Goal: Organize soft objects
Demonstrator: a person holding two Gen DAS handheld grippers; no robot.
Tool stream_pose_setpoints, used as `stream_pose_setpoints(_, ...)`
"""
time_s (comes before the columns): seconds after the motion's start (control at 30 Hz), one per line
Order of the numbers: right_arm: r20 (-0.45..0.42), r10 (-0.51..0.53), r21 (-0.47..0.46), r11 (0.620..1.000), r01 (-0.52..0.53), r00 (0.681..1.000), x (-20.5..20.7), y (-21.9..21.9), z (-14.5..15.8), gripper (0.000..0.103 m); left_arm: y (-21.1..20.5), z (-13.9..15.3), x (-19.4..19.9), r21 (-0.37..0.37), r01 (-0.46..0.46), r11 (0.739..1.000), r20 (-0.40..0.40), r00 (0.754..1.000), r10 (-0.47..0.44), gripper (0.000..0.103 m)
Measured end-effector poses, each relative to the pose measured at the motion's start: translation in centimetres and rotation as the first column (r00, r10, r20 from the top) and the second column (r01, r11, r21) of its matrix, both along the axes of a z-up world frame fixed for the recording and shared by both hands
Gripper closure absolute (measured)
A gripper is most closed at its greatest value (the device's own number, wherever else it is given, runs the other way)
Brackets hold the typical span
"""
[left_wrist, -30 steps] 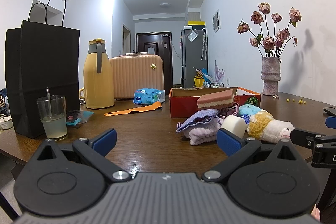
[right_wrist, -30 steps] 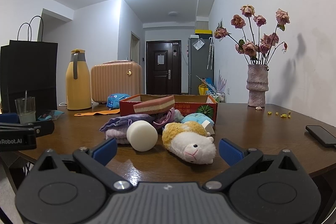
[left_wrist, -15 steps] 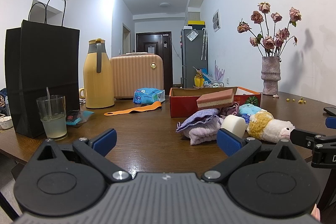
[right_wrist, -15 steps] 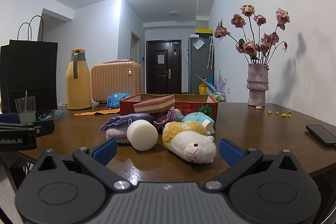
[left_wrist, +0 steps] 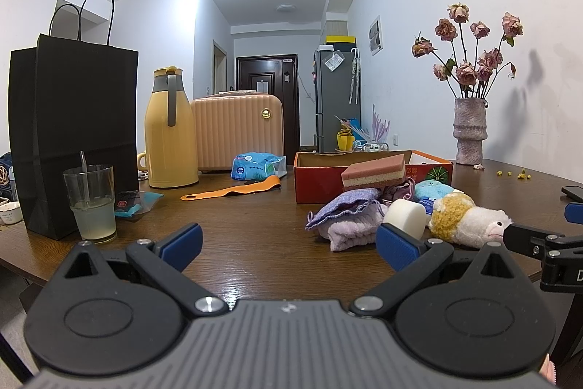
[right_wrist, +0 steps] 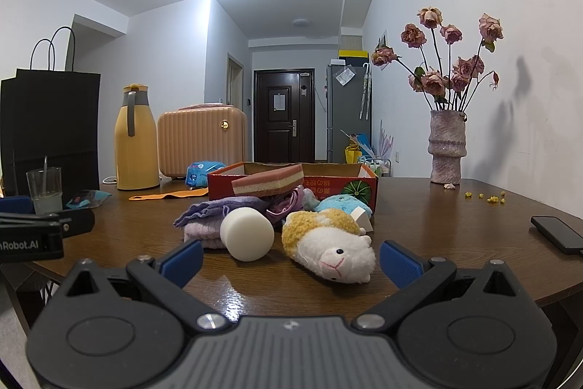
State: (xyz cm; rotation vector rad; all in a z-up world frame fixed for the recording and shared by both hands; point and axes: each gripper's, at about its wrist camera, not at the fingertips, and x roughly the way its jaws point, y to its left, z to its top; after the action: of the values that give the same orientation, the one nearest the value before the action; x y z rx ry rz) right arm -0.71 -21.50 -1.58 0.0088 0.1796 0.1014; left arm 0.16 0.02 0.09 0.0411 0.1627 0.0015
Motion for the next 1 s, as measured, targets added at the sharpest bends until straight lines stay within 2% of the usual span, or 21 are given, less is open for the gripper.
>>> stream_pose_setpoints(0.8, 0.006, -0.029, 0.013, 0.999, 0.029, 1.000, 0.7, -1.0, 0.5, 0.000, 1.0, 0.2, 1.8, -0.033, -0.038, 0.999, -0.029, 0.999, 0.037, 0.000)
stream_pose_setpoints(0.87, 0.013, -0.030, 0.010, 0.999, 0.030, 0.999, 1.2, -1.2, 0.6, 0.000, 0.8, 0.7, 3.2, -0.023, -0.025, 0.999, -0.044, 0.999, 0.024, 0.000)
stream_pose_setpoints(0.93, 0.009, -0.019, 0.018, 1.000, 0.019, 1.000, 2.6, -1.7, 0.8, 0.000, 0.5, 0.8, 5.4, -0.037, 0.032, 0.999, -0.079, 0.996, -0.035, 0.000)
stream_pose_setpoints(1.0, -0.079, 0.028, 0.041, 0.999, -0.024, 0.997, 5.3, -2.4, 0.7, 0.000, 0.1, 0.6, 7.5, -0.071, 0.065, 0.995, -0.110, 0.991, -0.073, 0.000)
